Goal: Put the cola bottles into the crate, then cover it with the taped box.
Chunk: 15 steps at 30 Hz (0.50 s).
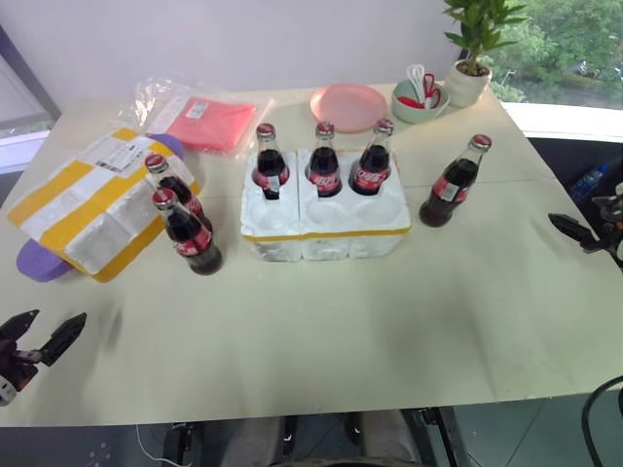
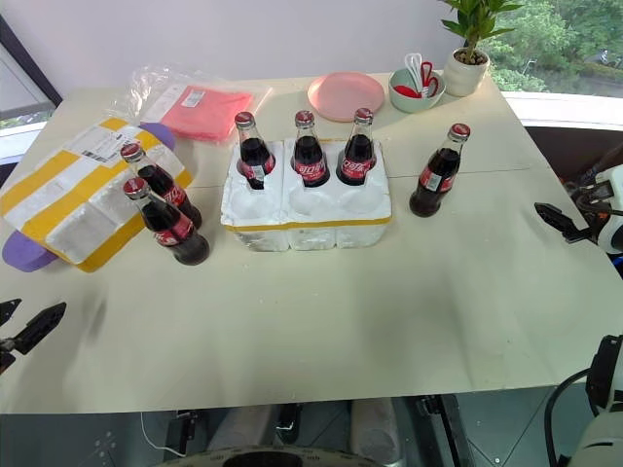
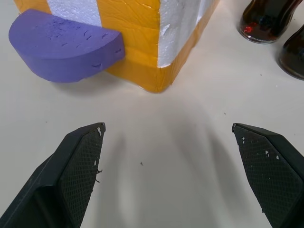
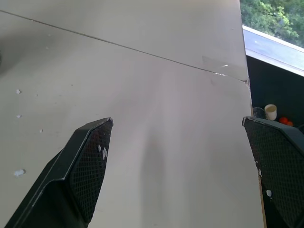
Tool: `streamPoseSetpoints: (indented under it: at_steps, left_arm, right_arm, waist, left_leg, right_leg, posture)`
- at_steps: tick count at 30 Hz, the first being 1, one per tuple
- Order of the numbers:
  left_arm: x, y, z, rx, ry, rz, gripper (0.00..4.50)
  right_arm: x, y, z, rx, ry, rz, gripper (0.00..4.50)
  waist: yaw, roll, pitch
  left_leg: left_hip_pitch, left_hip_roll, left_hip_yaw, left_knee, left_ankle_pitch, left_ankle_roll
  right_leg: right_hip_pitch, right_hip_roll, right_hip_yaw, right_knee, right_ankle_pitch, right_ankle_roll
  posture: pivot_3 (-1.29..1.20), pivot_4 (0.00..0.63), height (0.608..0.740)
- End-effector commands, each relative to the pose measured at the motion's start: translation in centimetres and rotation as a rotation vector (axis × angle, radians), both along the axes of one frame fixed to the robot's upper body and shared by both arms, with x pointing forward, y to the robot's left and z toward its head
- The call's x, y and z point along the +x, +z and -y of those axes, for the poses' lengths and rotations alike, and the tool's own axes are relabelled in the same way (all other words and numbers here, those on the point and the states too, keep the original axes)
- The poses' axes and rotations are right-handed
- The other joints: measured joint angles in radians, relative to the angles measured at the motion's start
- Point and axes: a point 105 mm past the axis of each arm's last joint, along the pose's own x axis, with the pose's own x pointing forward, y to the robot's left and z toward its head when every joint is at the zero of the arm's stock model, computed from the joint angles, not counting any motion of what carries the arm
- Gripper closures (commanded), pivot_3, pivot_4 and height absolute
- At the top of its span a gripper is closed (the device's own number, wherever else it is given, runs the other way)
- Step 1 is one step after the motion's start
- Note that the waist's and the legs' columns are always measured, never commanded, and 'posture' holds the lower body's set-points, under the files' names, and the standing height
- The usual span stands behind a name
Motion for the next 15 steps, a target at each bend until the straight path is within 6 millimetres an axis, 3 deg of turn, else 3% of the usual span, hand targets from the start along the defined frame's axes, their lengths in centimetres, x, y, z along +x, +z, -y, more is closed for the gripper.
streamPoseSetpoints:
  at_steps: [1, 10, 13, 15]
  left_arm:
    - [0.2, 0.8, 0.4, 0.031, -0.018, 0.023, 0.02]
    - [1.2, 2.2, 1.5, -0.031, -0.037, 0.079, 0.02]
    - [1.7, 3.2, 2.3, -0.046, -0.105, 0.079, 0.02]
    - [2.2, 4.3, 3.1, -0.042, -0.173, 0.079, 0.02]
  right_arm:
    - [0.2, 1.6, 0.1, -0.014, -0.001, 0.056, 0.0]
    - [0.1, 1.7, 0.1, 0.015, 0.005, 0.064, 0.0]
    - [-0.4, 2.4, -0.1, 0.026, 0.058, 0.045, 0.0]
    - [-0.8, 3.9, -0.2, 0.035, 0.097, 0.052, 0.0]
  waist:
    - [0.0, 0.0, 0.0]
    - [0.001, 0.0, 0.0]
    - [0.001, 0.0, 0.0]
    - [0.0, 0.001, 0.0]
  left_leg:
    - [0.0, 0.0, 0.0, 0.0, 0.0, 0.0]
    - [0.0, 0.0, 0.0, 0.001, 0.0, 0.0]
    - [0.0, 0.0, 0.0, 0.002, 0.0, 0.0]
    - [0.001, 0.0, 0.0, 0.002, 0.0, 0.0]
  right_leg:
    - [0.0, 0.0, 0.0, 0.0, 0.0, 0.0]
    - [0.0, 0.0, 0.0, 0.001, 0.0, 0.0]
    - [0.001, 0.0, 0.0, 0.001, 0.001, 0.0]
    - [0.001, 0.0, 0.0, 0.002, 0.001, 0.0]
  posture:
    - [0.0, 0.15, 0.74]
    - [0.0, 0.15, 0.74]
    - [0.0, 0.15, 0.74]
    - [0.0, 0.15, 0.74]
